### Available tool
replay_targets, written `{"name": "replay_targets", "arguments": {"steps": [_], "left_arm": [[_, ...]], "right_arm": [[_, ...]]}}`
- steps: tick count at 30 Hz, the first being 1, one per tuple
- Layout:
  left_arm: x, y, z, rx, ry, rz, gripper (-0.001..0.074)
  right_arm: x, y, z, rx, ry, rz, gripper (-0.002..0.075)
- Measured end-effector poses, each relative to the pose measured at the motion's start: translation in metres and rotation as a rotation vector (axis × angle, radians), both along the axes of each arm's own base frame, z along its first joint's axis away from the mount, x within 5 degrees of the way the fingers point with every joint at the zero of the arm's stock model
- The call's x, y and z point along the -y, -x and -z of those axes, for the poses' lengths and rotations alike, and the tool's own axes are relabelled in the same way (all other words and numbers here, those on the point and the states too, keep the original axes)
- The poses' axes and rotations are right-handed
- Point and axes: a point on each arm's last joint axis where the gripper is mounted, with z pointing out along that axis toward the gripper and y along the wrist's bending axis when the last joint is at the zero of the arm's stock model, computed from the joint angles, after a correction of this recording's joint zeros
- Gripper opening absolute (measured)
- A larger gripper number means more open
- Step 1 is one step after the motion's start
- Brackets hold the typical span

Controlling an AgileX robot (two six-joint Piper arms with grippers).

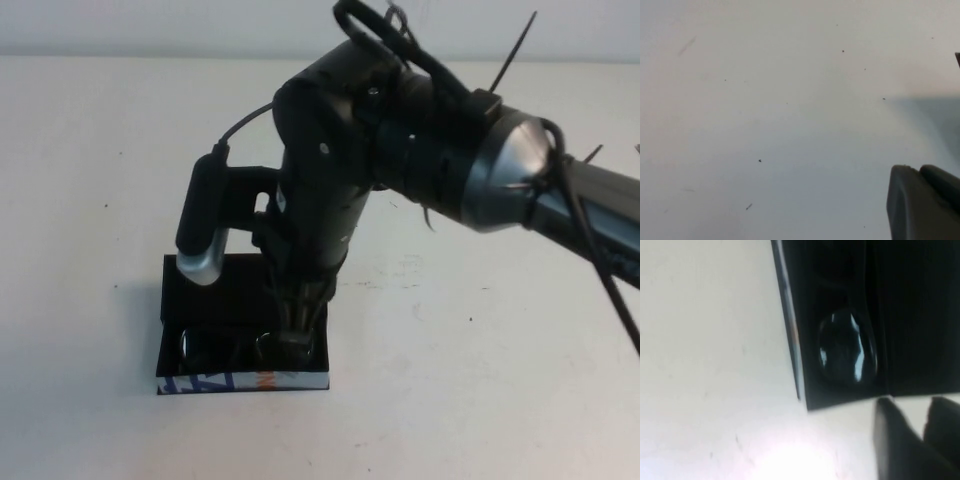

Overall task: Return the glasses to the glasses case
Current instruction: Place the glasses in the glasses case, then close the glasses case

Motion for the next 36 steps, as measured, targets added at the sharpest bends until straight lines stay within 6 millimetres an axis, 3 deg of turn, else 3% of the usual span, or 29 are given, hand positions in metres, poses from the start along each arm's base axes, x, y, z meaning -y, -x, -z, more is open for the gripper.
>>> {"name": "replay_targets", "arguments": {"steps": [3, 6, 14, 20, 26, 30, 36], "left_arm": [[0.0, 0.0, 0.0, 0.0, 0.0, 0.0, -0.0001], [0.0, 0.0, 0.0, 0.0, 0.0, 0.0, -0.0001], [0.0, 0.0, 0.0, 0.0, 0.0, 0.0, -0.0001], [-0.001, -0.001, -0.003, 0.029, -0.005, -0.006, -0.0001], [0.003, -0.004, -0.017, 0.176, 0.417, -0.059, -0.0001], [0.003, -0.004, -0.022, 0.216, 0.548, -0.071, -0.0001], [0.016, -0.014, -0.037, -0.072, 0.621, 0.002, -0.0001]], "right_arm": [[0.015, 0.005, -0.007, 0.008, 0.018, 0.013, 0.0054], [0.025, -0.002, -0.008, 0.006, 0.02, 0.046, 0.0006], [0.049, -0.028, -0.009, -0.104, -0.103, 0.214, -0.0011], [0.05, -0.033, -0.011, -0.168, -0.2, 0.277, -0.0011], [0.046, -0.035, -0.013, -0.183, -0.271, 0.358, -0.0011], [0.045, -0.037, -0.014, -0.185, -0.306, 0.414, -0.0011], [0.044, -0.04, -0.015, -0.195, -0.344, 0.493, -0.0011]]}}
